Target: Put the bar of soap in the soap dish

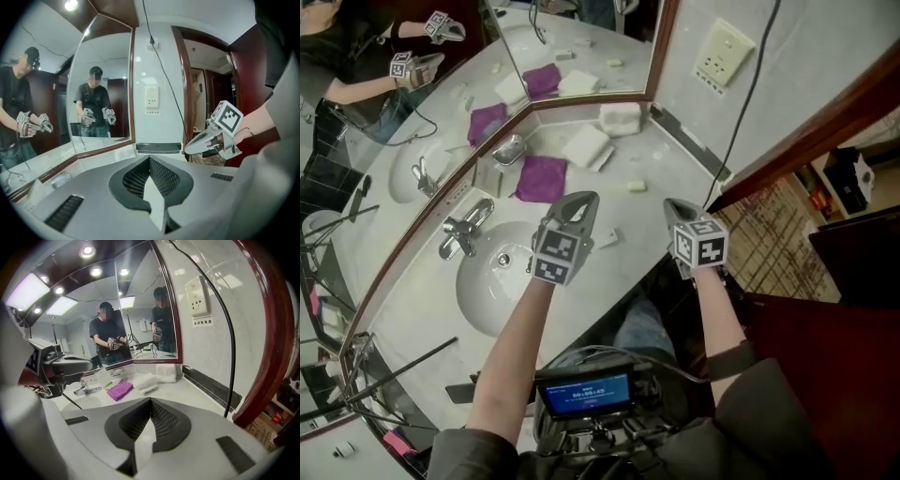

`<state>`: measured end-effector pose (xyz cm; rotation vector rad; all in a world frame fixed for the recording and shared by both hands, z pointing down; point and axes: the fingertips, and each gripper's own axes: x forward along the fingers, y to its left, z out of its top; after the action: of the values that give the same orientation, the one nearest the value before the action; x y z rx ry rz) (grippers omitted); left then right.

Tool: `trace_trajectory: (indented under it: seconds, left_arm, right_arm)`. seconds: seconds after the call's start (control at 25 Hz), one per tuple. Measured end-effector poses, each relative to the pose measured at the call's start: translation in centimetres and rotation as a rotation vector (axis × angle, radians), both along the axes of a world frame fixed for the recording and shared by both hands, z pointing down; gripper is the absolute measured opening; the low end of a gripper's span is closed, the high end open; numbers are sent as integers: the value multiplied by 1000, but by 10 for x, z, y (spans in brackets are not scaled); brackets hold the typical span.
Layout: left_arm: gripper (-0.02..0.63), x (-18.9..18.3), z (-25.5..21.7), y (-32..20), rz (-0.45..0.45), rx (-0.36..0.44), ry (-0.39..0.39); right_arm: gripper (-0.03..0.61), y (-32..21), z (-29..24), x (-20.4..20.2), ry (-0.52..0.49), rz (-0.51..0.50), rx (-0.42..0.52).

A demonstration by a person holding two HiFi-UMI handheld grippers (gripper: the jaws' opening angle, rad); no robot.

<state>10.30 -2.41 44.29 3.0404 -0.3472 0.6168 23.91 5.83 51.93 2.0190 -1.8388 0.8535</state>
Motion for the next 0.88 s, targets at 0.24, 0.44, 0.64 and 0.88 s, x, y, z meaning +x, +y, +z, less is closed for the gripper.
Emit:
trace_trajectory:
  seconds: [0.24,0.44,0.64,0.88]
  left_arm:
    - [0,-81,-29,-20,-144,2,20]
    - [0,-161,-53,-33,-284,0,54]
    - [0,-227,-72,-32,-378,30,57]
    - [0,-293,-95,-26,-533,17,102]
  right_arm:
    - [6,4,6,-9,18,-14,-30]
    - [6,5,6,-7,36,-20,-48]
    - [6,-3,1,-12,43,-29,-48]
    - [6,-14,0,-18,48,-45,-50]
